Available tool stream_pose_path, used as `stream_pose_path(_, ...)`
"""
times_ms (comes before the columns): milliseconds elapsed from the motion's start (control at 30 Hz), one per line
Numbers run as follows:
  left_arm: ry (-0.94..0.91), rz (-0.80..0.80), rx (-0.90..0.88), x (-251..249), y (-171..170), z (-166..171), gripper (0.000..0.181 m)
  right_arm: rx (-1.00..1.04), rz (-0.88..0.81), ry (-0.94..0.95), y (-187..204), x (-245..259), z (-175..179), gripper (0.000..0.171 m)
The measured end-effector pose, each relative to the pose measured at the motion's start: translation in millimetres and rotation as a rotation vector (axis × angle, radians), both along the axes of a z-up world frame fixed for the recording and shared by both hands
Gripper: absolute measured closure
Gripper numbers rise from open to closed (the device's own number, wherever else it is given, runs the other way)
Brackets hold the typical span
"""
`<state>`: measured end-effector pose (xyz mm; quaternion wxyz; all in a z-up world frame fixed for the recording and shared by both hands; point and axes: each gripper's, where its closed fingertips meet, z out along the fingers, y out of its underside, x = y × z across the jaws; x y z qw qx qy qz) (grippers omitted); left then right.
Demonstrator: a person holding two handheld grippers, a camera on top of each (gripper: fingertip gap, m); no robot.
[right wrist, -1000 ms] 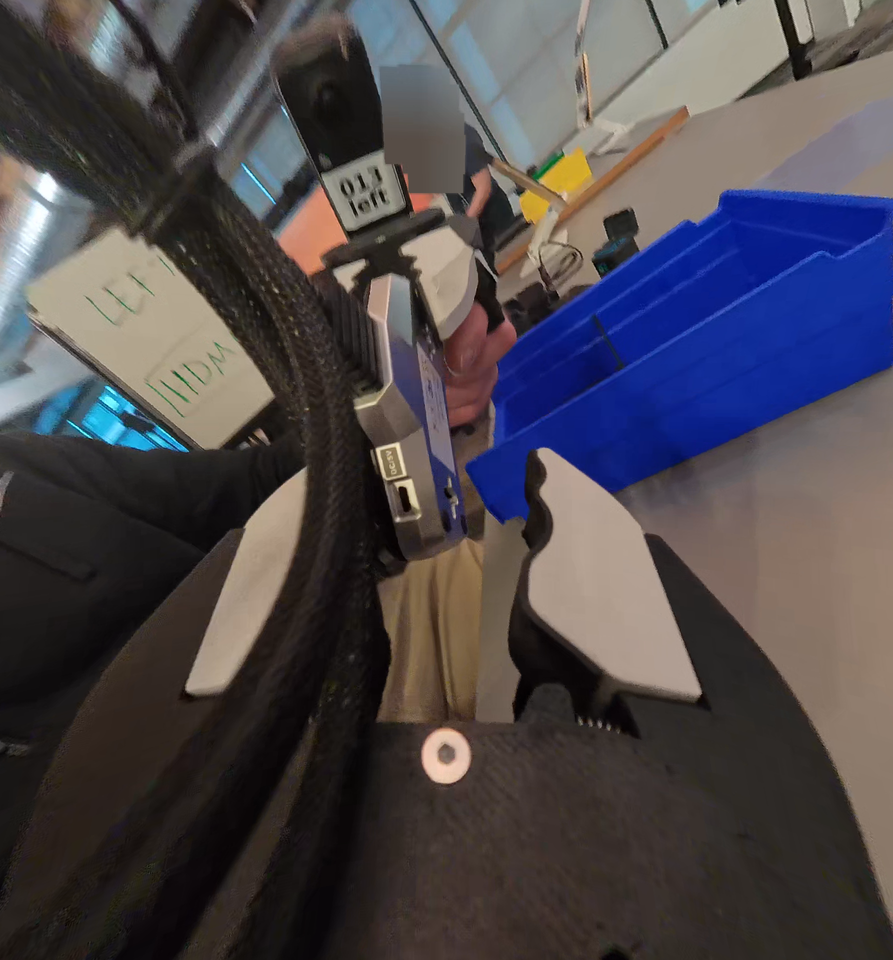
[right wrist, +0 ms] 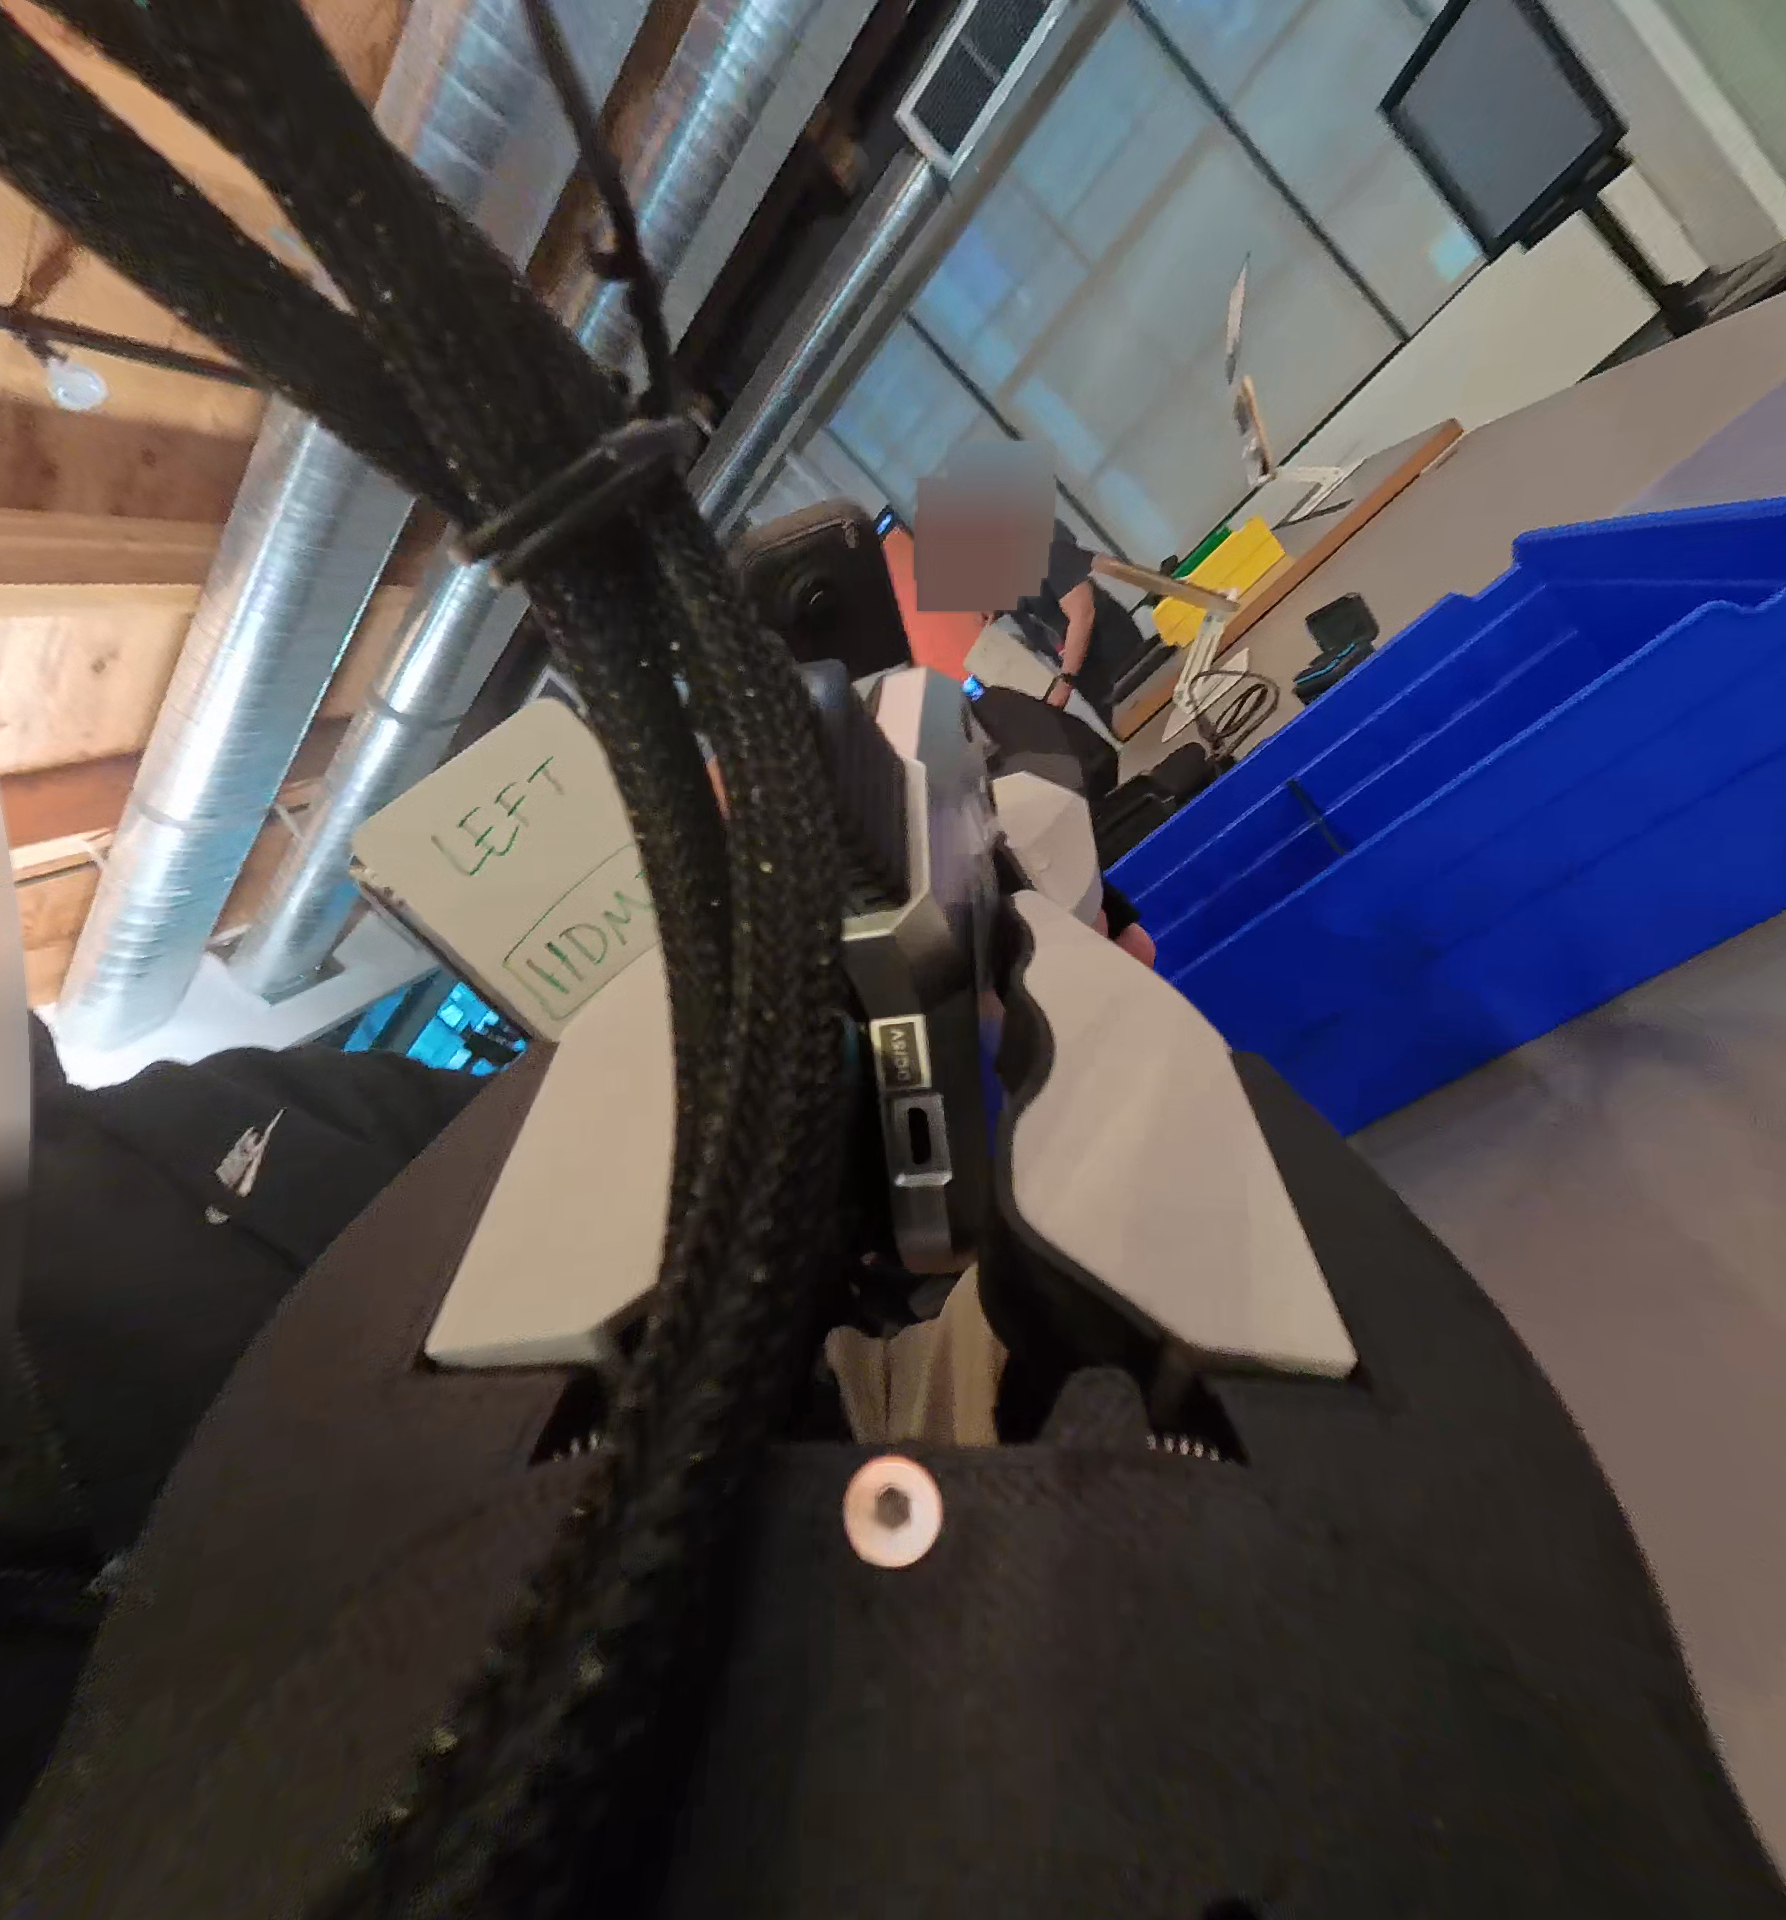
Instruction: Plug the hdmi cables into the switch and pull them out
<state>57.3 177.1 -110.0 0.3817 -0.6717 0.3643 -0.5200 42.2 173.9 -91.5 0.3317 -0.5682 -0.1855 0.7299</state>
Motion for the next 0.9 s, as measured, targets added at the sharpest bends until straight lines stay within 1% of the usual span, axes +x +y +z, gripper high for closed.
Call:
stream_pose_path(33,0.008,-0.011,-0.014,0,-1,0,0.152,-0.003,0.024,0.002,-3,1,1,0.127)
stream_pose_path(67,0.0,-0.017,-0.023,0,-3,1,0.153,-0.015,0.041,0.006,-5,4,2,0.128)
stream_pose_path(100,-0.02,-0.011,-0.027,-1,-3,3,0.155,-0.025,0.043,-0.005,-4,7,1,0.124)
stream_pose_path(133,-0.039,0.005,-0.032,-4,1,7,0.156,-0.031,0.027,-0.03,-1,13,-3,0.125)
stream_pose_path(233,-0.081,0.036,-0.021,-19,13,20,0.159,-0.087,-0.01,-0.085,10,31,-18,0.118)
stream_pose_path(300,-0.094,0.067,-0.027,-28,21,25,0.161,-0.105,-0.02,-0.193,11,35,-38,0.117)
stream_pose_path(367,-0.117,0.065,-0.06,-33,24,26,0.161,-0.141,0.025,-0.331,2,33,-61,0.115)
stream_pose_path(433,-0.116,0.077,-0.077,-35,26,22,0.161,-0.15,0.101,-0.494,-16,31,-84,0.113)
stream_pose_path(500,-0.12,0.108,-0.091,-37,32,21,0.161,-0.152,0.176,-0.759,-39,36,-122,0.102)
stream_pose_path(533,-0.119,0.118,-0.102,-39,35,21,0.161,-0.152,0.215,-0.854,-50,39,-135,0.102)
stream_pose_path(567,-0.118,0.132,-0.102,-40,38,21,0.161,-0.161,0.274,-0.896,-64,40,-141,0.105)
stream_pose_path(633,-0.141,0.169,-0.106,-46,45,25,0.161,-0.175,0.406,-1.023,-94,46,-156,0.104)
stream_pose_path(667,-0.151,0.189,-0.111,-49,49,27,0.161,-0.185,0.488,-1.054,-111,48,-160,0.104)
stream_pose_path(767,-0.184,0.255,-0.114,-59,59,34,0.161,-0.192,0.758,-1.098,-162,54,-167,0.106)
stream_pose_path(800,-0.196,0.272,-0.117,-63,62,37,0.161,-0.18,0.843,-1.088,-178,55,-166,0.11)
stream_pose_path(833,-0.202,0.293,-0.115,-66,65,38,0.161,-0.201,0.913,-1.106,-192,59,-167,0.109)
stream_pose_path(867,-0.208,0.313,-0.11,-69,67,40,0.161,-0.244,0.952,-1.172,-200,71,-173,0.109)
stream_pose_path(900,-0.216,0.328,-0.103,-72,69,42,0.161,-0.289,0.952,-1.241,-202,85,-177,0.108)
